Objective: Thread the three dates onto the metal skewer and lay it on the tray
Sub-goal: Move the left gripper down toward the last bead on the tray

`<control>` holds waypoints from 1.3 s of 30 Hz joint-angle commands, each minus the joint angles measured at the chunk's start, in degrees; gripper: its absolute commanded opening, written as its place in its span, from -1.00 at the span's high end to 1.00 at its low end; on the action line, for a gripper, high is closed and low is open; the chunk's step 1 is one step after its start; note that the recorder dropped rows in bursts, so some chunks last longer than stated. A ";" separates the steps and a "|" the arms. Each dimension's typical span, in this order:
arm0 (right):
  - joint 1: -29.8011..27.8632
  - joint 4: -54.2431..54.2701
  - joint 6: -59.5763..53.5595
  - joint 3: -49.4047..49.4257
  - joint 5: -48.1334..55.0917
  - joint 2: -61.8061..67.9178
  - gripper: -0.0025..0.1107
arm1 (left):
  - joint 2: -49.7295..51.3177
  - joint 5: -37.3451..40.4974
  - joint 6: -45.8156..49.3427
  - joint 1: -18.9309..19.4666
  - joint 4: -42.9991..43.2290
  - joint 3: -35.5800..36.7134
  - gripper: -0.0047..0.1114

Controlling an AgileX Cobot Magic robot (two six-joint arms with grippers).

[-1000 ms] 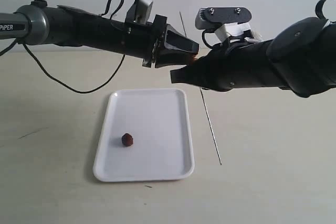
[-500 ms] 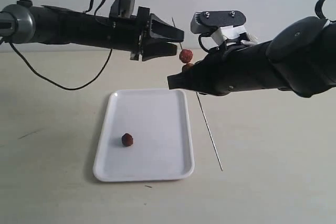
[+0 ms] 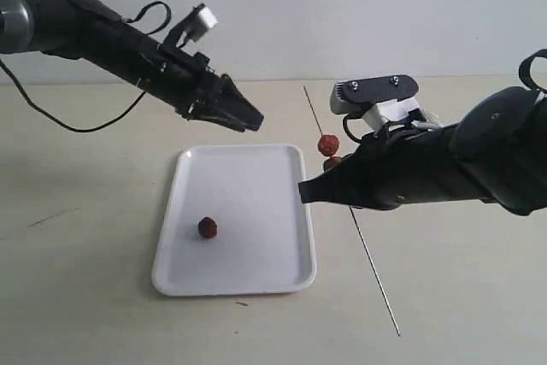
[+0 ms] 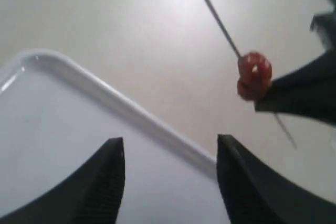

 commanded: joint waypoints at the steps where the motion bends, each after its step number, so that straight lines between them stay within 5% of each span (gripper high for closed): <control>1: -0.01 -0.45 -0.51 1.82 0.18 -0.20 0.96 | -2.61 0.21 -0.38 -4.31 12.30 1.84 0.07; 14: -0.01 -0.59 -0.51 2.82 0.64 -0.20 0.96 | -12.14 0.21 -4.38 -7.03 25.52 12.19 0.08; 20: -0.01 -0.59 -0.51 2.80 0.64 -0.30 0.96 | -18.62 -0.47 -24.81 -11.56 50.29 16.49 0.08; 24: -0.01 -0.59 -0.51 2.80 0.88 -0.29 0.96 | -20.74 -8.41 -34.08 -15.80 59.32 18.75 0.08; 32: -0.01 -0.59 -0.51 2.80 1.28 -0.29 0.96 | -19.93 -24.89 -25.42 -21.17 59.93 28.02 0.08; 39: -0.01 -0.59 -0.51 2.80 1.41 -0.29 0.96 | -18.00 -27.67 -18.58 -21.05 61.35 31.50 0.08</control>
